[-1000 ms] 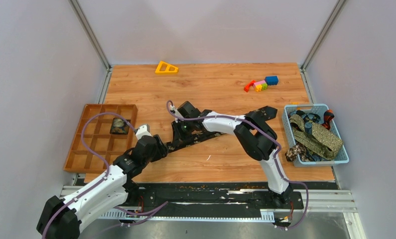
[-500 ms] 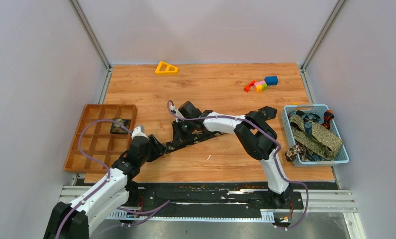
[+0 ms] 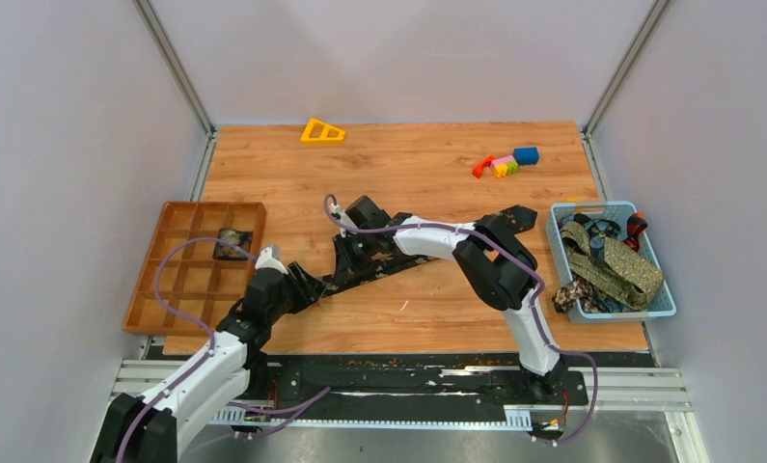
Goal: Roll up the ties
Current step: Roll the tie at the center of the board.
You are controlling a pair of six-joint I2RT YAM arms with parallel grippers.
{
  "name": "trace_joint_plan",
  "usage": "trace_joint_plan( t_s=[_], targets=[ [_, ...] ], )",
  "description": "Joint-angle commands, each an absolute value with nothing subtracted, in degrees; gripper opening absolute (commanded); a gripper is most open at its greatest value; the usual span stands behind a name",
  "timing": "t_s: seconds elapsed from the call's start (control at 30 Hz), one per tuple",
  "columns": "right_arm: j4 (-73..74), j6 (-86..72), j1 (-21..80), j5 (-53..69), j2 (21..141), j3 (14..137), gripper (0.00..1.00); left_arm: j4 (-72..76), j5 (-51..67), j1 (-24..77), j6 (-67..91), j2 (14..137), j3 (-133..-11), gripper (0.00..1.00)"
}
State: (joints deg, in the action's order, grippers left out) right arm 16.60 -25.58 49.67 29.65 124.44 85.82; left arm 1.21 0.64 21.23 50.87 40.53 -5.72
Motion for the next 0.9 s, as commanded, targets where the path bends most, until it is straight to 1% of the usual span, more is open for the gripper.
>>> trace_joint_plan(
  t_s=[0.0, 0.27, 0.47, 0.53, 0.6, 0.67, 0.73, 0.8, 0.87],
  targets=[
    [18.6, -23.8, 49.4, 25.1, 126.8, 85.0, 0.0, 5.8, 1.9, 20.7, 50.6, 41.9, -4.7, 0.58],
    [18.7, -23.8, 49.4, 25.1, 126.8, 85.1, 0.0, 10.1, 2.5, 20.4, 51.2, 46.6, -3.9, 0.54],
    [19.1, -23.6, 49.4, 25.2, 126.9, 85.1, 0.0, 11.1, 1.4, 20.3, 52.1, 47.5, -3.1, 0.46],
    [19.2, -23.5, 49.3, 25.2, 126.9, 85.1, 0.0, 11.4, 0.9, 20.3, 52.3, 47.6, -2.7, 0.41],
    [19.3, -23.4, 49.4, 25.1, 126.8, 85.2, 0.0, 11.9, 0.6, 20.3, 52.4, 47.8, -2.4, 0.32],
    [19.9, -23.3, 49.4, 24.7, 126.8, 85.6, 0.0, 11.9, 0.4, 20.3, 52.2, 48.4, -2.6, 0.17],
    [20.6, -23.1, 49.5, 24.5, 126.4, 86.1, 0.0, 11.4, 0.4, 20.3, 51.5, 49.2, -3.3, 0.08],
    [21.4, -23.0, 49.5, 24.4, 125.9, 87.0, 0.0, 10.6, 0.7, 20.3, 50.5, 50.0, -4.2, 0.01],
    [22.7, -22.8, 49.5, 24.1, 125.0, 88.4, 0.05, 9.4, 0.8, 20.3, 49.6, 50.5, -5.2, 0.0]
  ],
)
